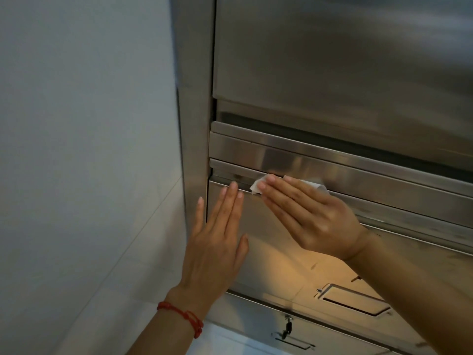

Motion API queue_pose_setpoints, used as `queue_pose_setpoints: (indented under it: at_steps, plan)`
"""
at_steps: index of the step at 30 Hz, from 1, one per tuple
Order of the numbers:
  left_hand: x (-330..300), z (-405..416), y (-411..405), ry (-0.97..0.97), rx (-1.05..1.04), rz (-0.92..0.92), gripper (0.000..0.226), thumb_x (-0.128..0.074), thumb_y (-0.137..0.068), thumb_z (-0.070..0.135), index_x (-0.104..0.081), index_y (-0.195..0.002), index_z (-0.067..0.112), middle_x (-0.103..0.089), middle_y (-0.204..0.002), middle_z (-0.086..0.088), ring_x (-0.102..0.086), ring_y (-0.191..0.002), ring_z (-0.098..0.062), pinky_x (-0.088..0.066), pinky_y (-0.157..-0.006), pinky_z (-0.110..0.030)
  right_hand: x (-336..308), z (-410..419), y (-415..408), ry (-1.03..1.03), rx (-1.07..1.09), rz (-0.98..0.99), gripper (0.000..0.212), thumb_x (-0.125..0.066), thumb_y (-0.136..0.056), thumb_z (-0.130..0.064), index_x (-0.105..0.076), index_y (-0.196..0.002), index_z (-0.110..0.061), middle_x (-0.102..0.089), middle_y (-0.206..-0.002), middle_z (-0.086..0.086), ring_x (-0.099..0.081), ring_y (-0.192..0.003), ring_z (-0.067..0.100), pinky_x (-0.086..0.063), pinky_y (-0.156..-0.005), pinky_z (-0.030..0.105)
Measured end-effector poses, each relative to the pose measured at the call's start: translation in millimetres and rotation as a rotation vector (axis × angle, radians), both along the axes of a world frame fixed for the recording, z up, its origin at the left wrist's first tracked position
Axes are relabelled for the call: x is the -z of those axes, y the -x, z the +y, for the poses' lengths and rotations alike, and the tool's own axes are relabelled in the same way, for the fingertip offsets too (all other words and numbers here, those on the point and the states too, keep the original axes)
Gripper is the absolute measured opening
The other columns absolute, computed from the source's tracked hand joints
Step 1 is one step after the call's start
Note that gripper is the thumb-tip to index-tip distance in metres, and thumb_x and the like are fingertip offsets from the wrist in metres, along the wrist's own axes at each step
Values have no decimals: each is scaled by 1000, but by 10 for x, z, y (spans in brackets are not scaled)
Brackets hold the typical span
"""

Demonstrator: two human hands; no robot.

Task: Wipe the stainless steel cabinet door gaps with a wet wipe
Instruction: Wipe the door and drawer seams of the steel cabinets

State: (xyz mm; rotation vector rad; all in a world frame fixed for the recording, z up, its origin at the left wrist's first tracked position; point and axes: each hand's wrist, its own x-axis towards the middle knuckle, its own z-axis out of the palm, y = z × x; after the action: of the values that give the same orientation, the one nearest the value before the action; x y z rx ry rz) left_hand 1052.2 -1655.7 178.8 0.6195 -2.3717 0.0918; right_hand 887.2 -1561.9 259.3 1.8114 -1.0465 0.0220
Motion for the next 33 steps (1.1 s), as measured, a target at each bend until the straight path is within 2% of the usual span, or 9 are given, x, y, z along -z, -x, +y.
queue_pose_setpoints:
  at_steps: [13, 17, 24, 33]
  plan:
    - [-17, 11, -2, -47, -13, 9, 60, -41, -84, 27, -39, -136, -5, -37, -144, -20, -37, -133, -32, -32, -103, -59, -57, -137, -58, 10, -26, 1, 30, -43, -95, -3, -66, -113, 2, -60, -121, 20, -57, -116, 30, -43, -101, 39]
    - [1, -2, -3, -48, -6, 10, 64, -62, -80, 20, -42, -134, -6, -40, -142, -21, -37, -132, -34, -35, -101, -60, -60, -239, -105, 17, -39, -12, 29, -46, -94, -4, -66, -113, 2, -60, -121, 20, -57, -116, 30, -45, -101, 38]
    - [-11, 0, -3, -74, -1, 12, 58, -43, -86, 25, -40, -136, -4, -40, -143, -19, -37, -133, -32, -38, -101, -57, -75, -286, -130, 36, -56, 5, 29, -46, -94, -4, -66, -114, 2, -60, -122, 20, -56, -117, 30, -44, -101, 39]
    - [7, -36, -1, -44, 6, 20, 58, -42, -86, 25, -38, -136, -3, -41, -142, -19, -37, -133, -29, -36, -103, -55, -103, -410, -218, 57, -65, -7, 28, -46, -95, -4, -68, -111, 1, -61, -120, 19, -57, -116, 30, -44, -101, 38]
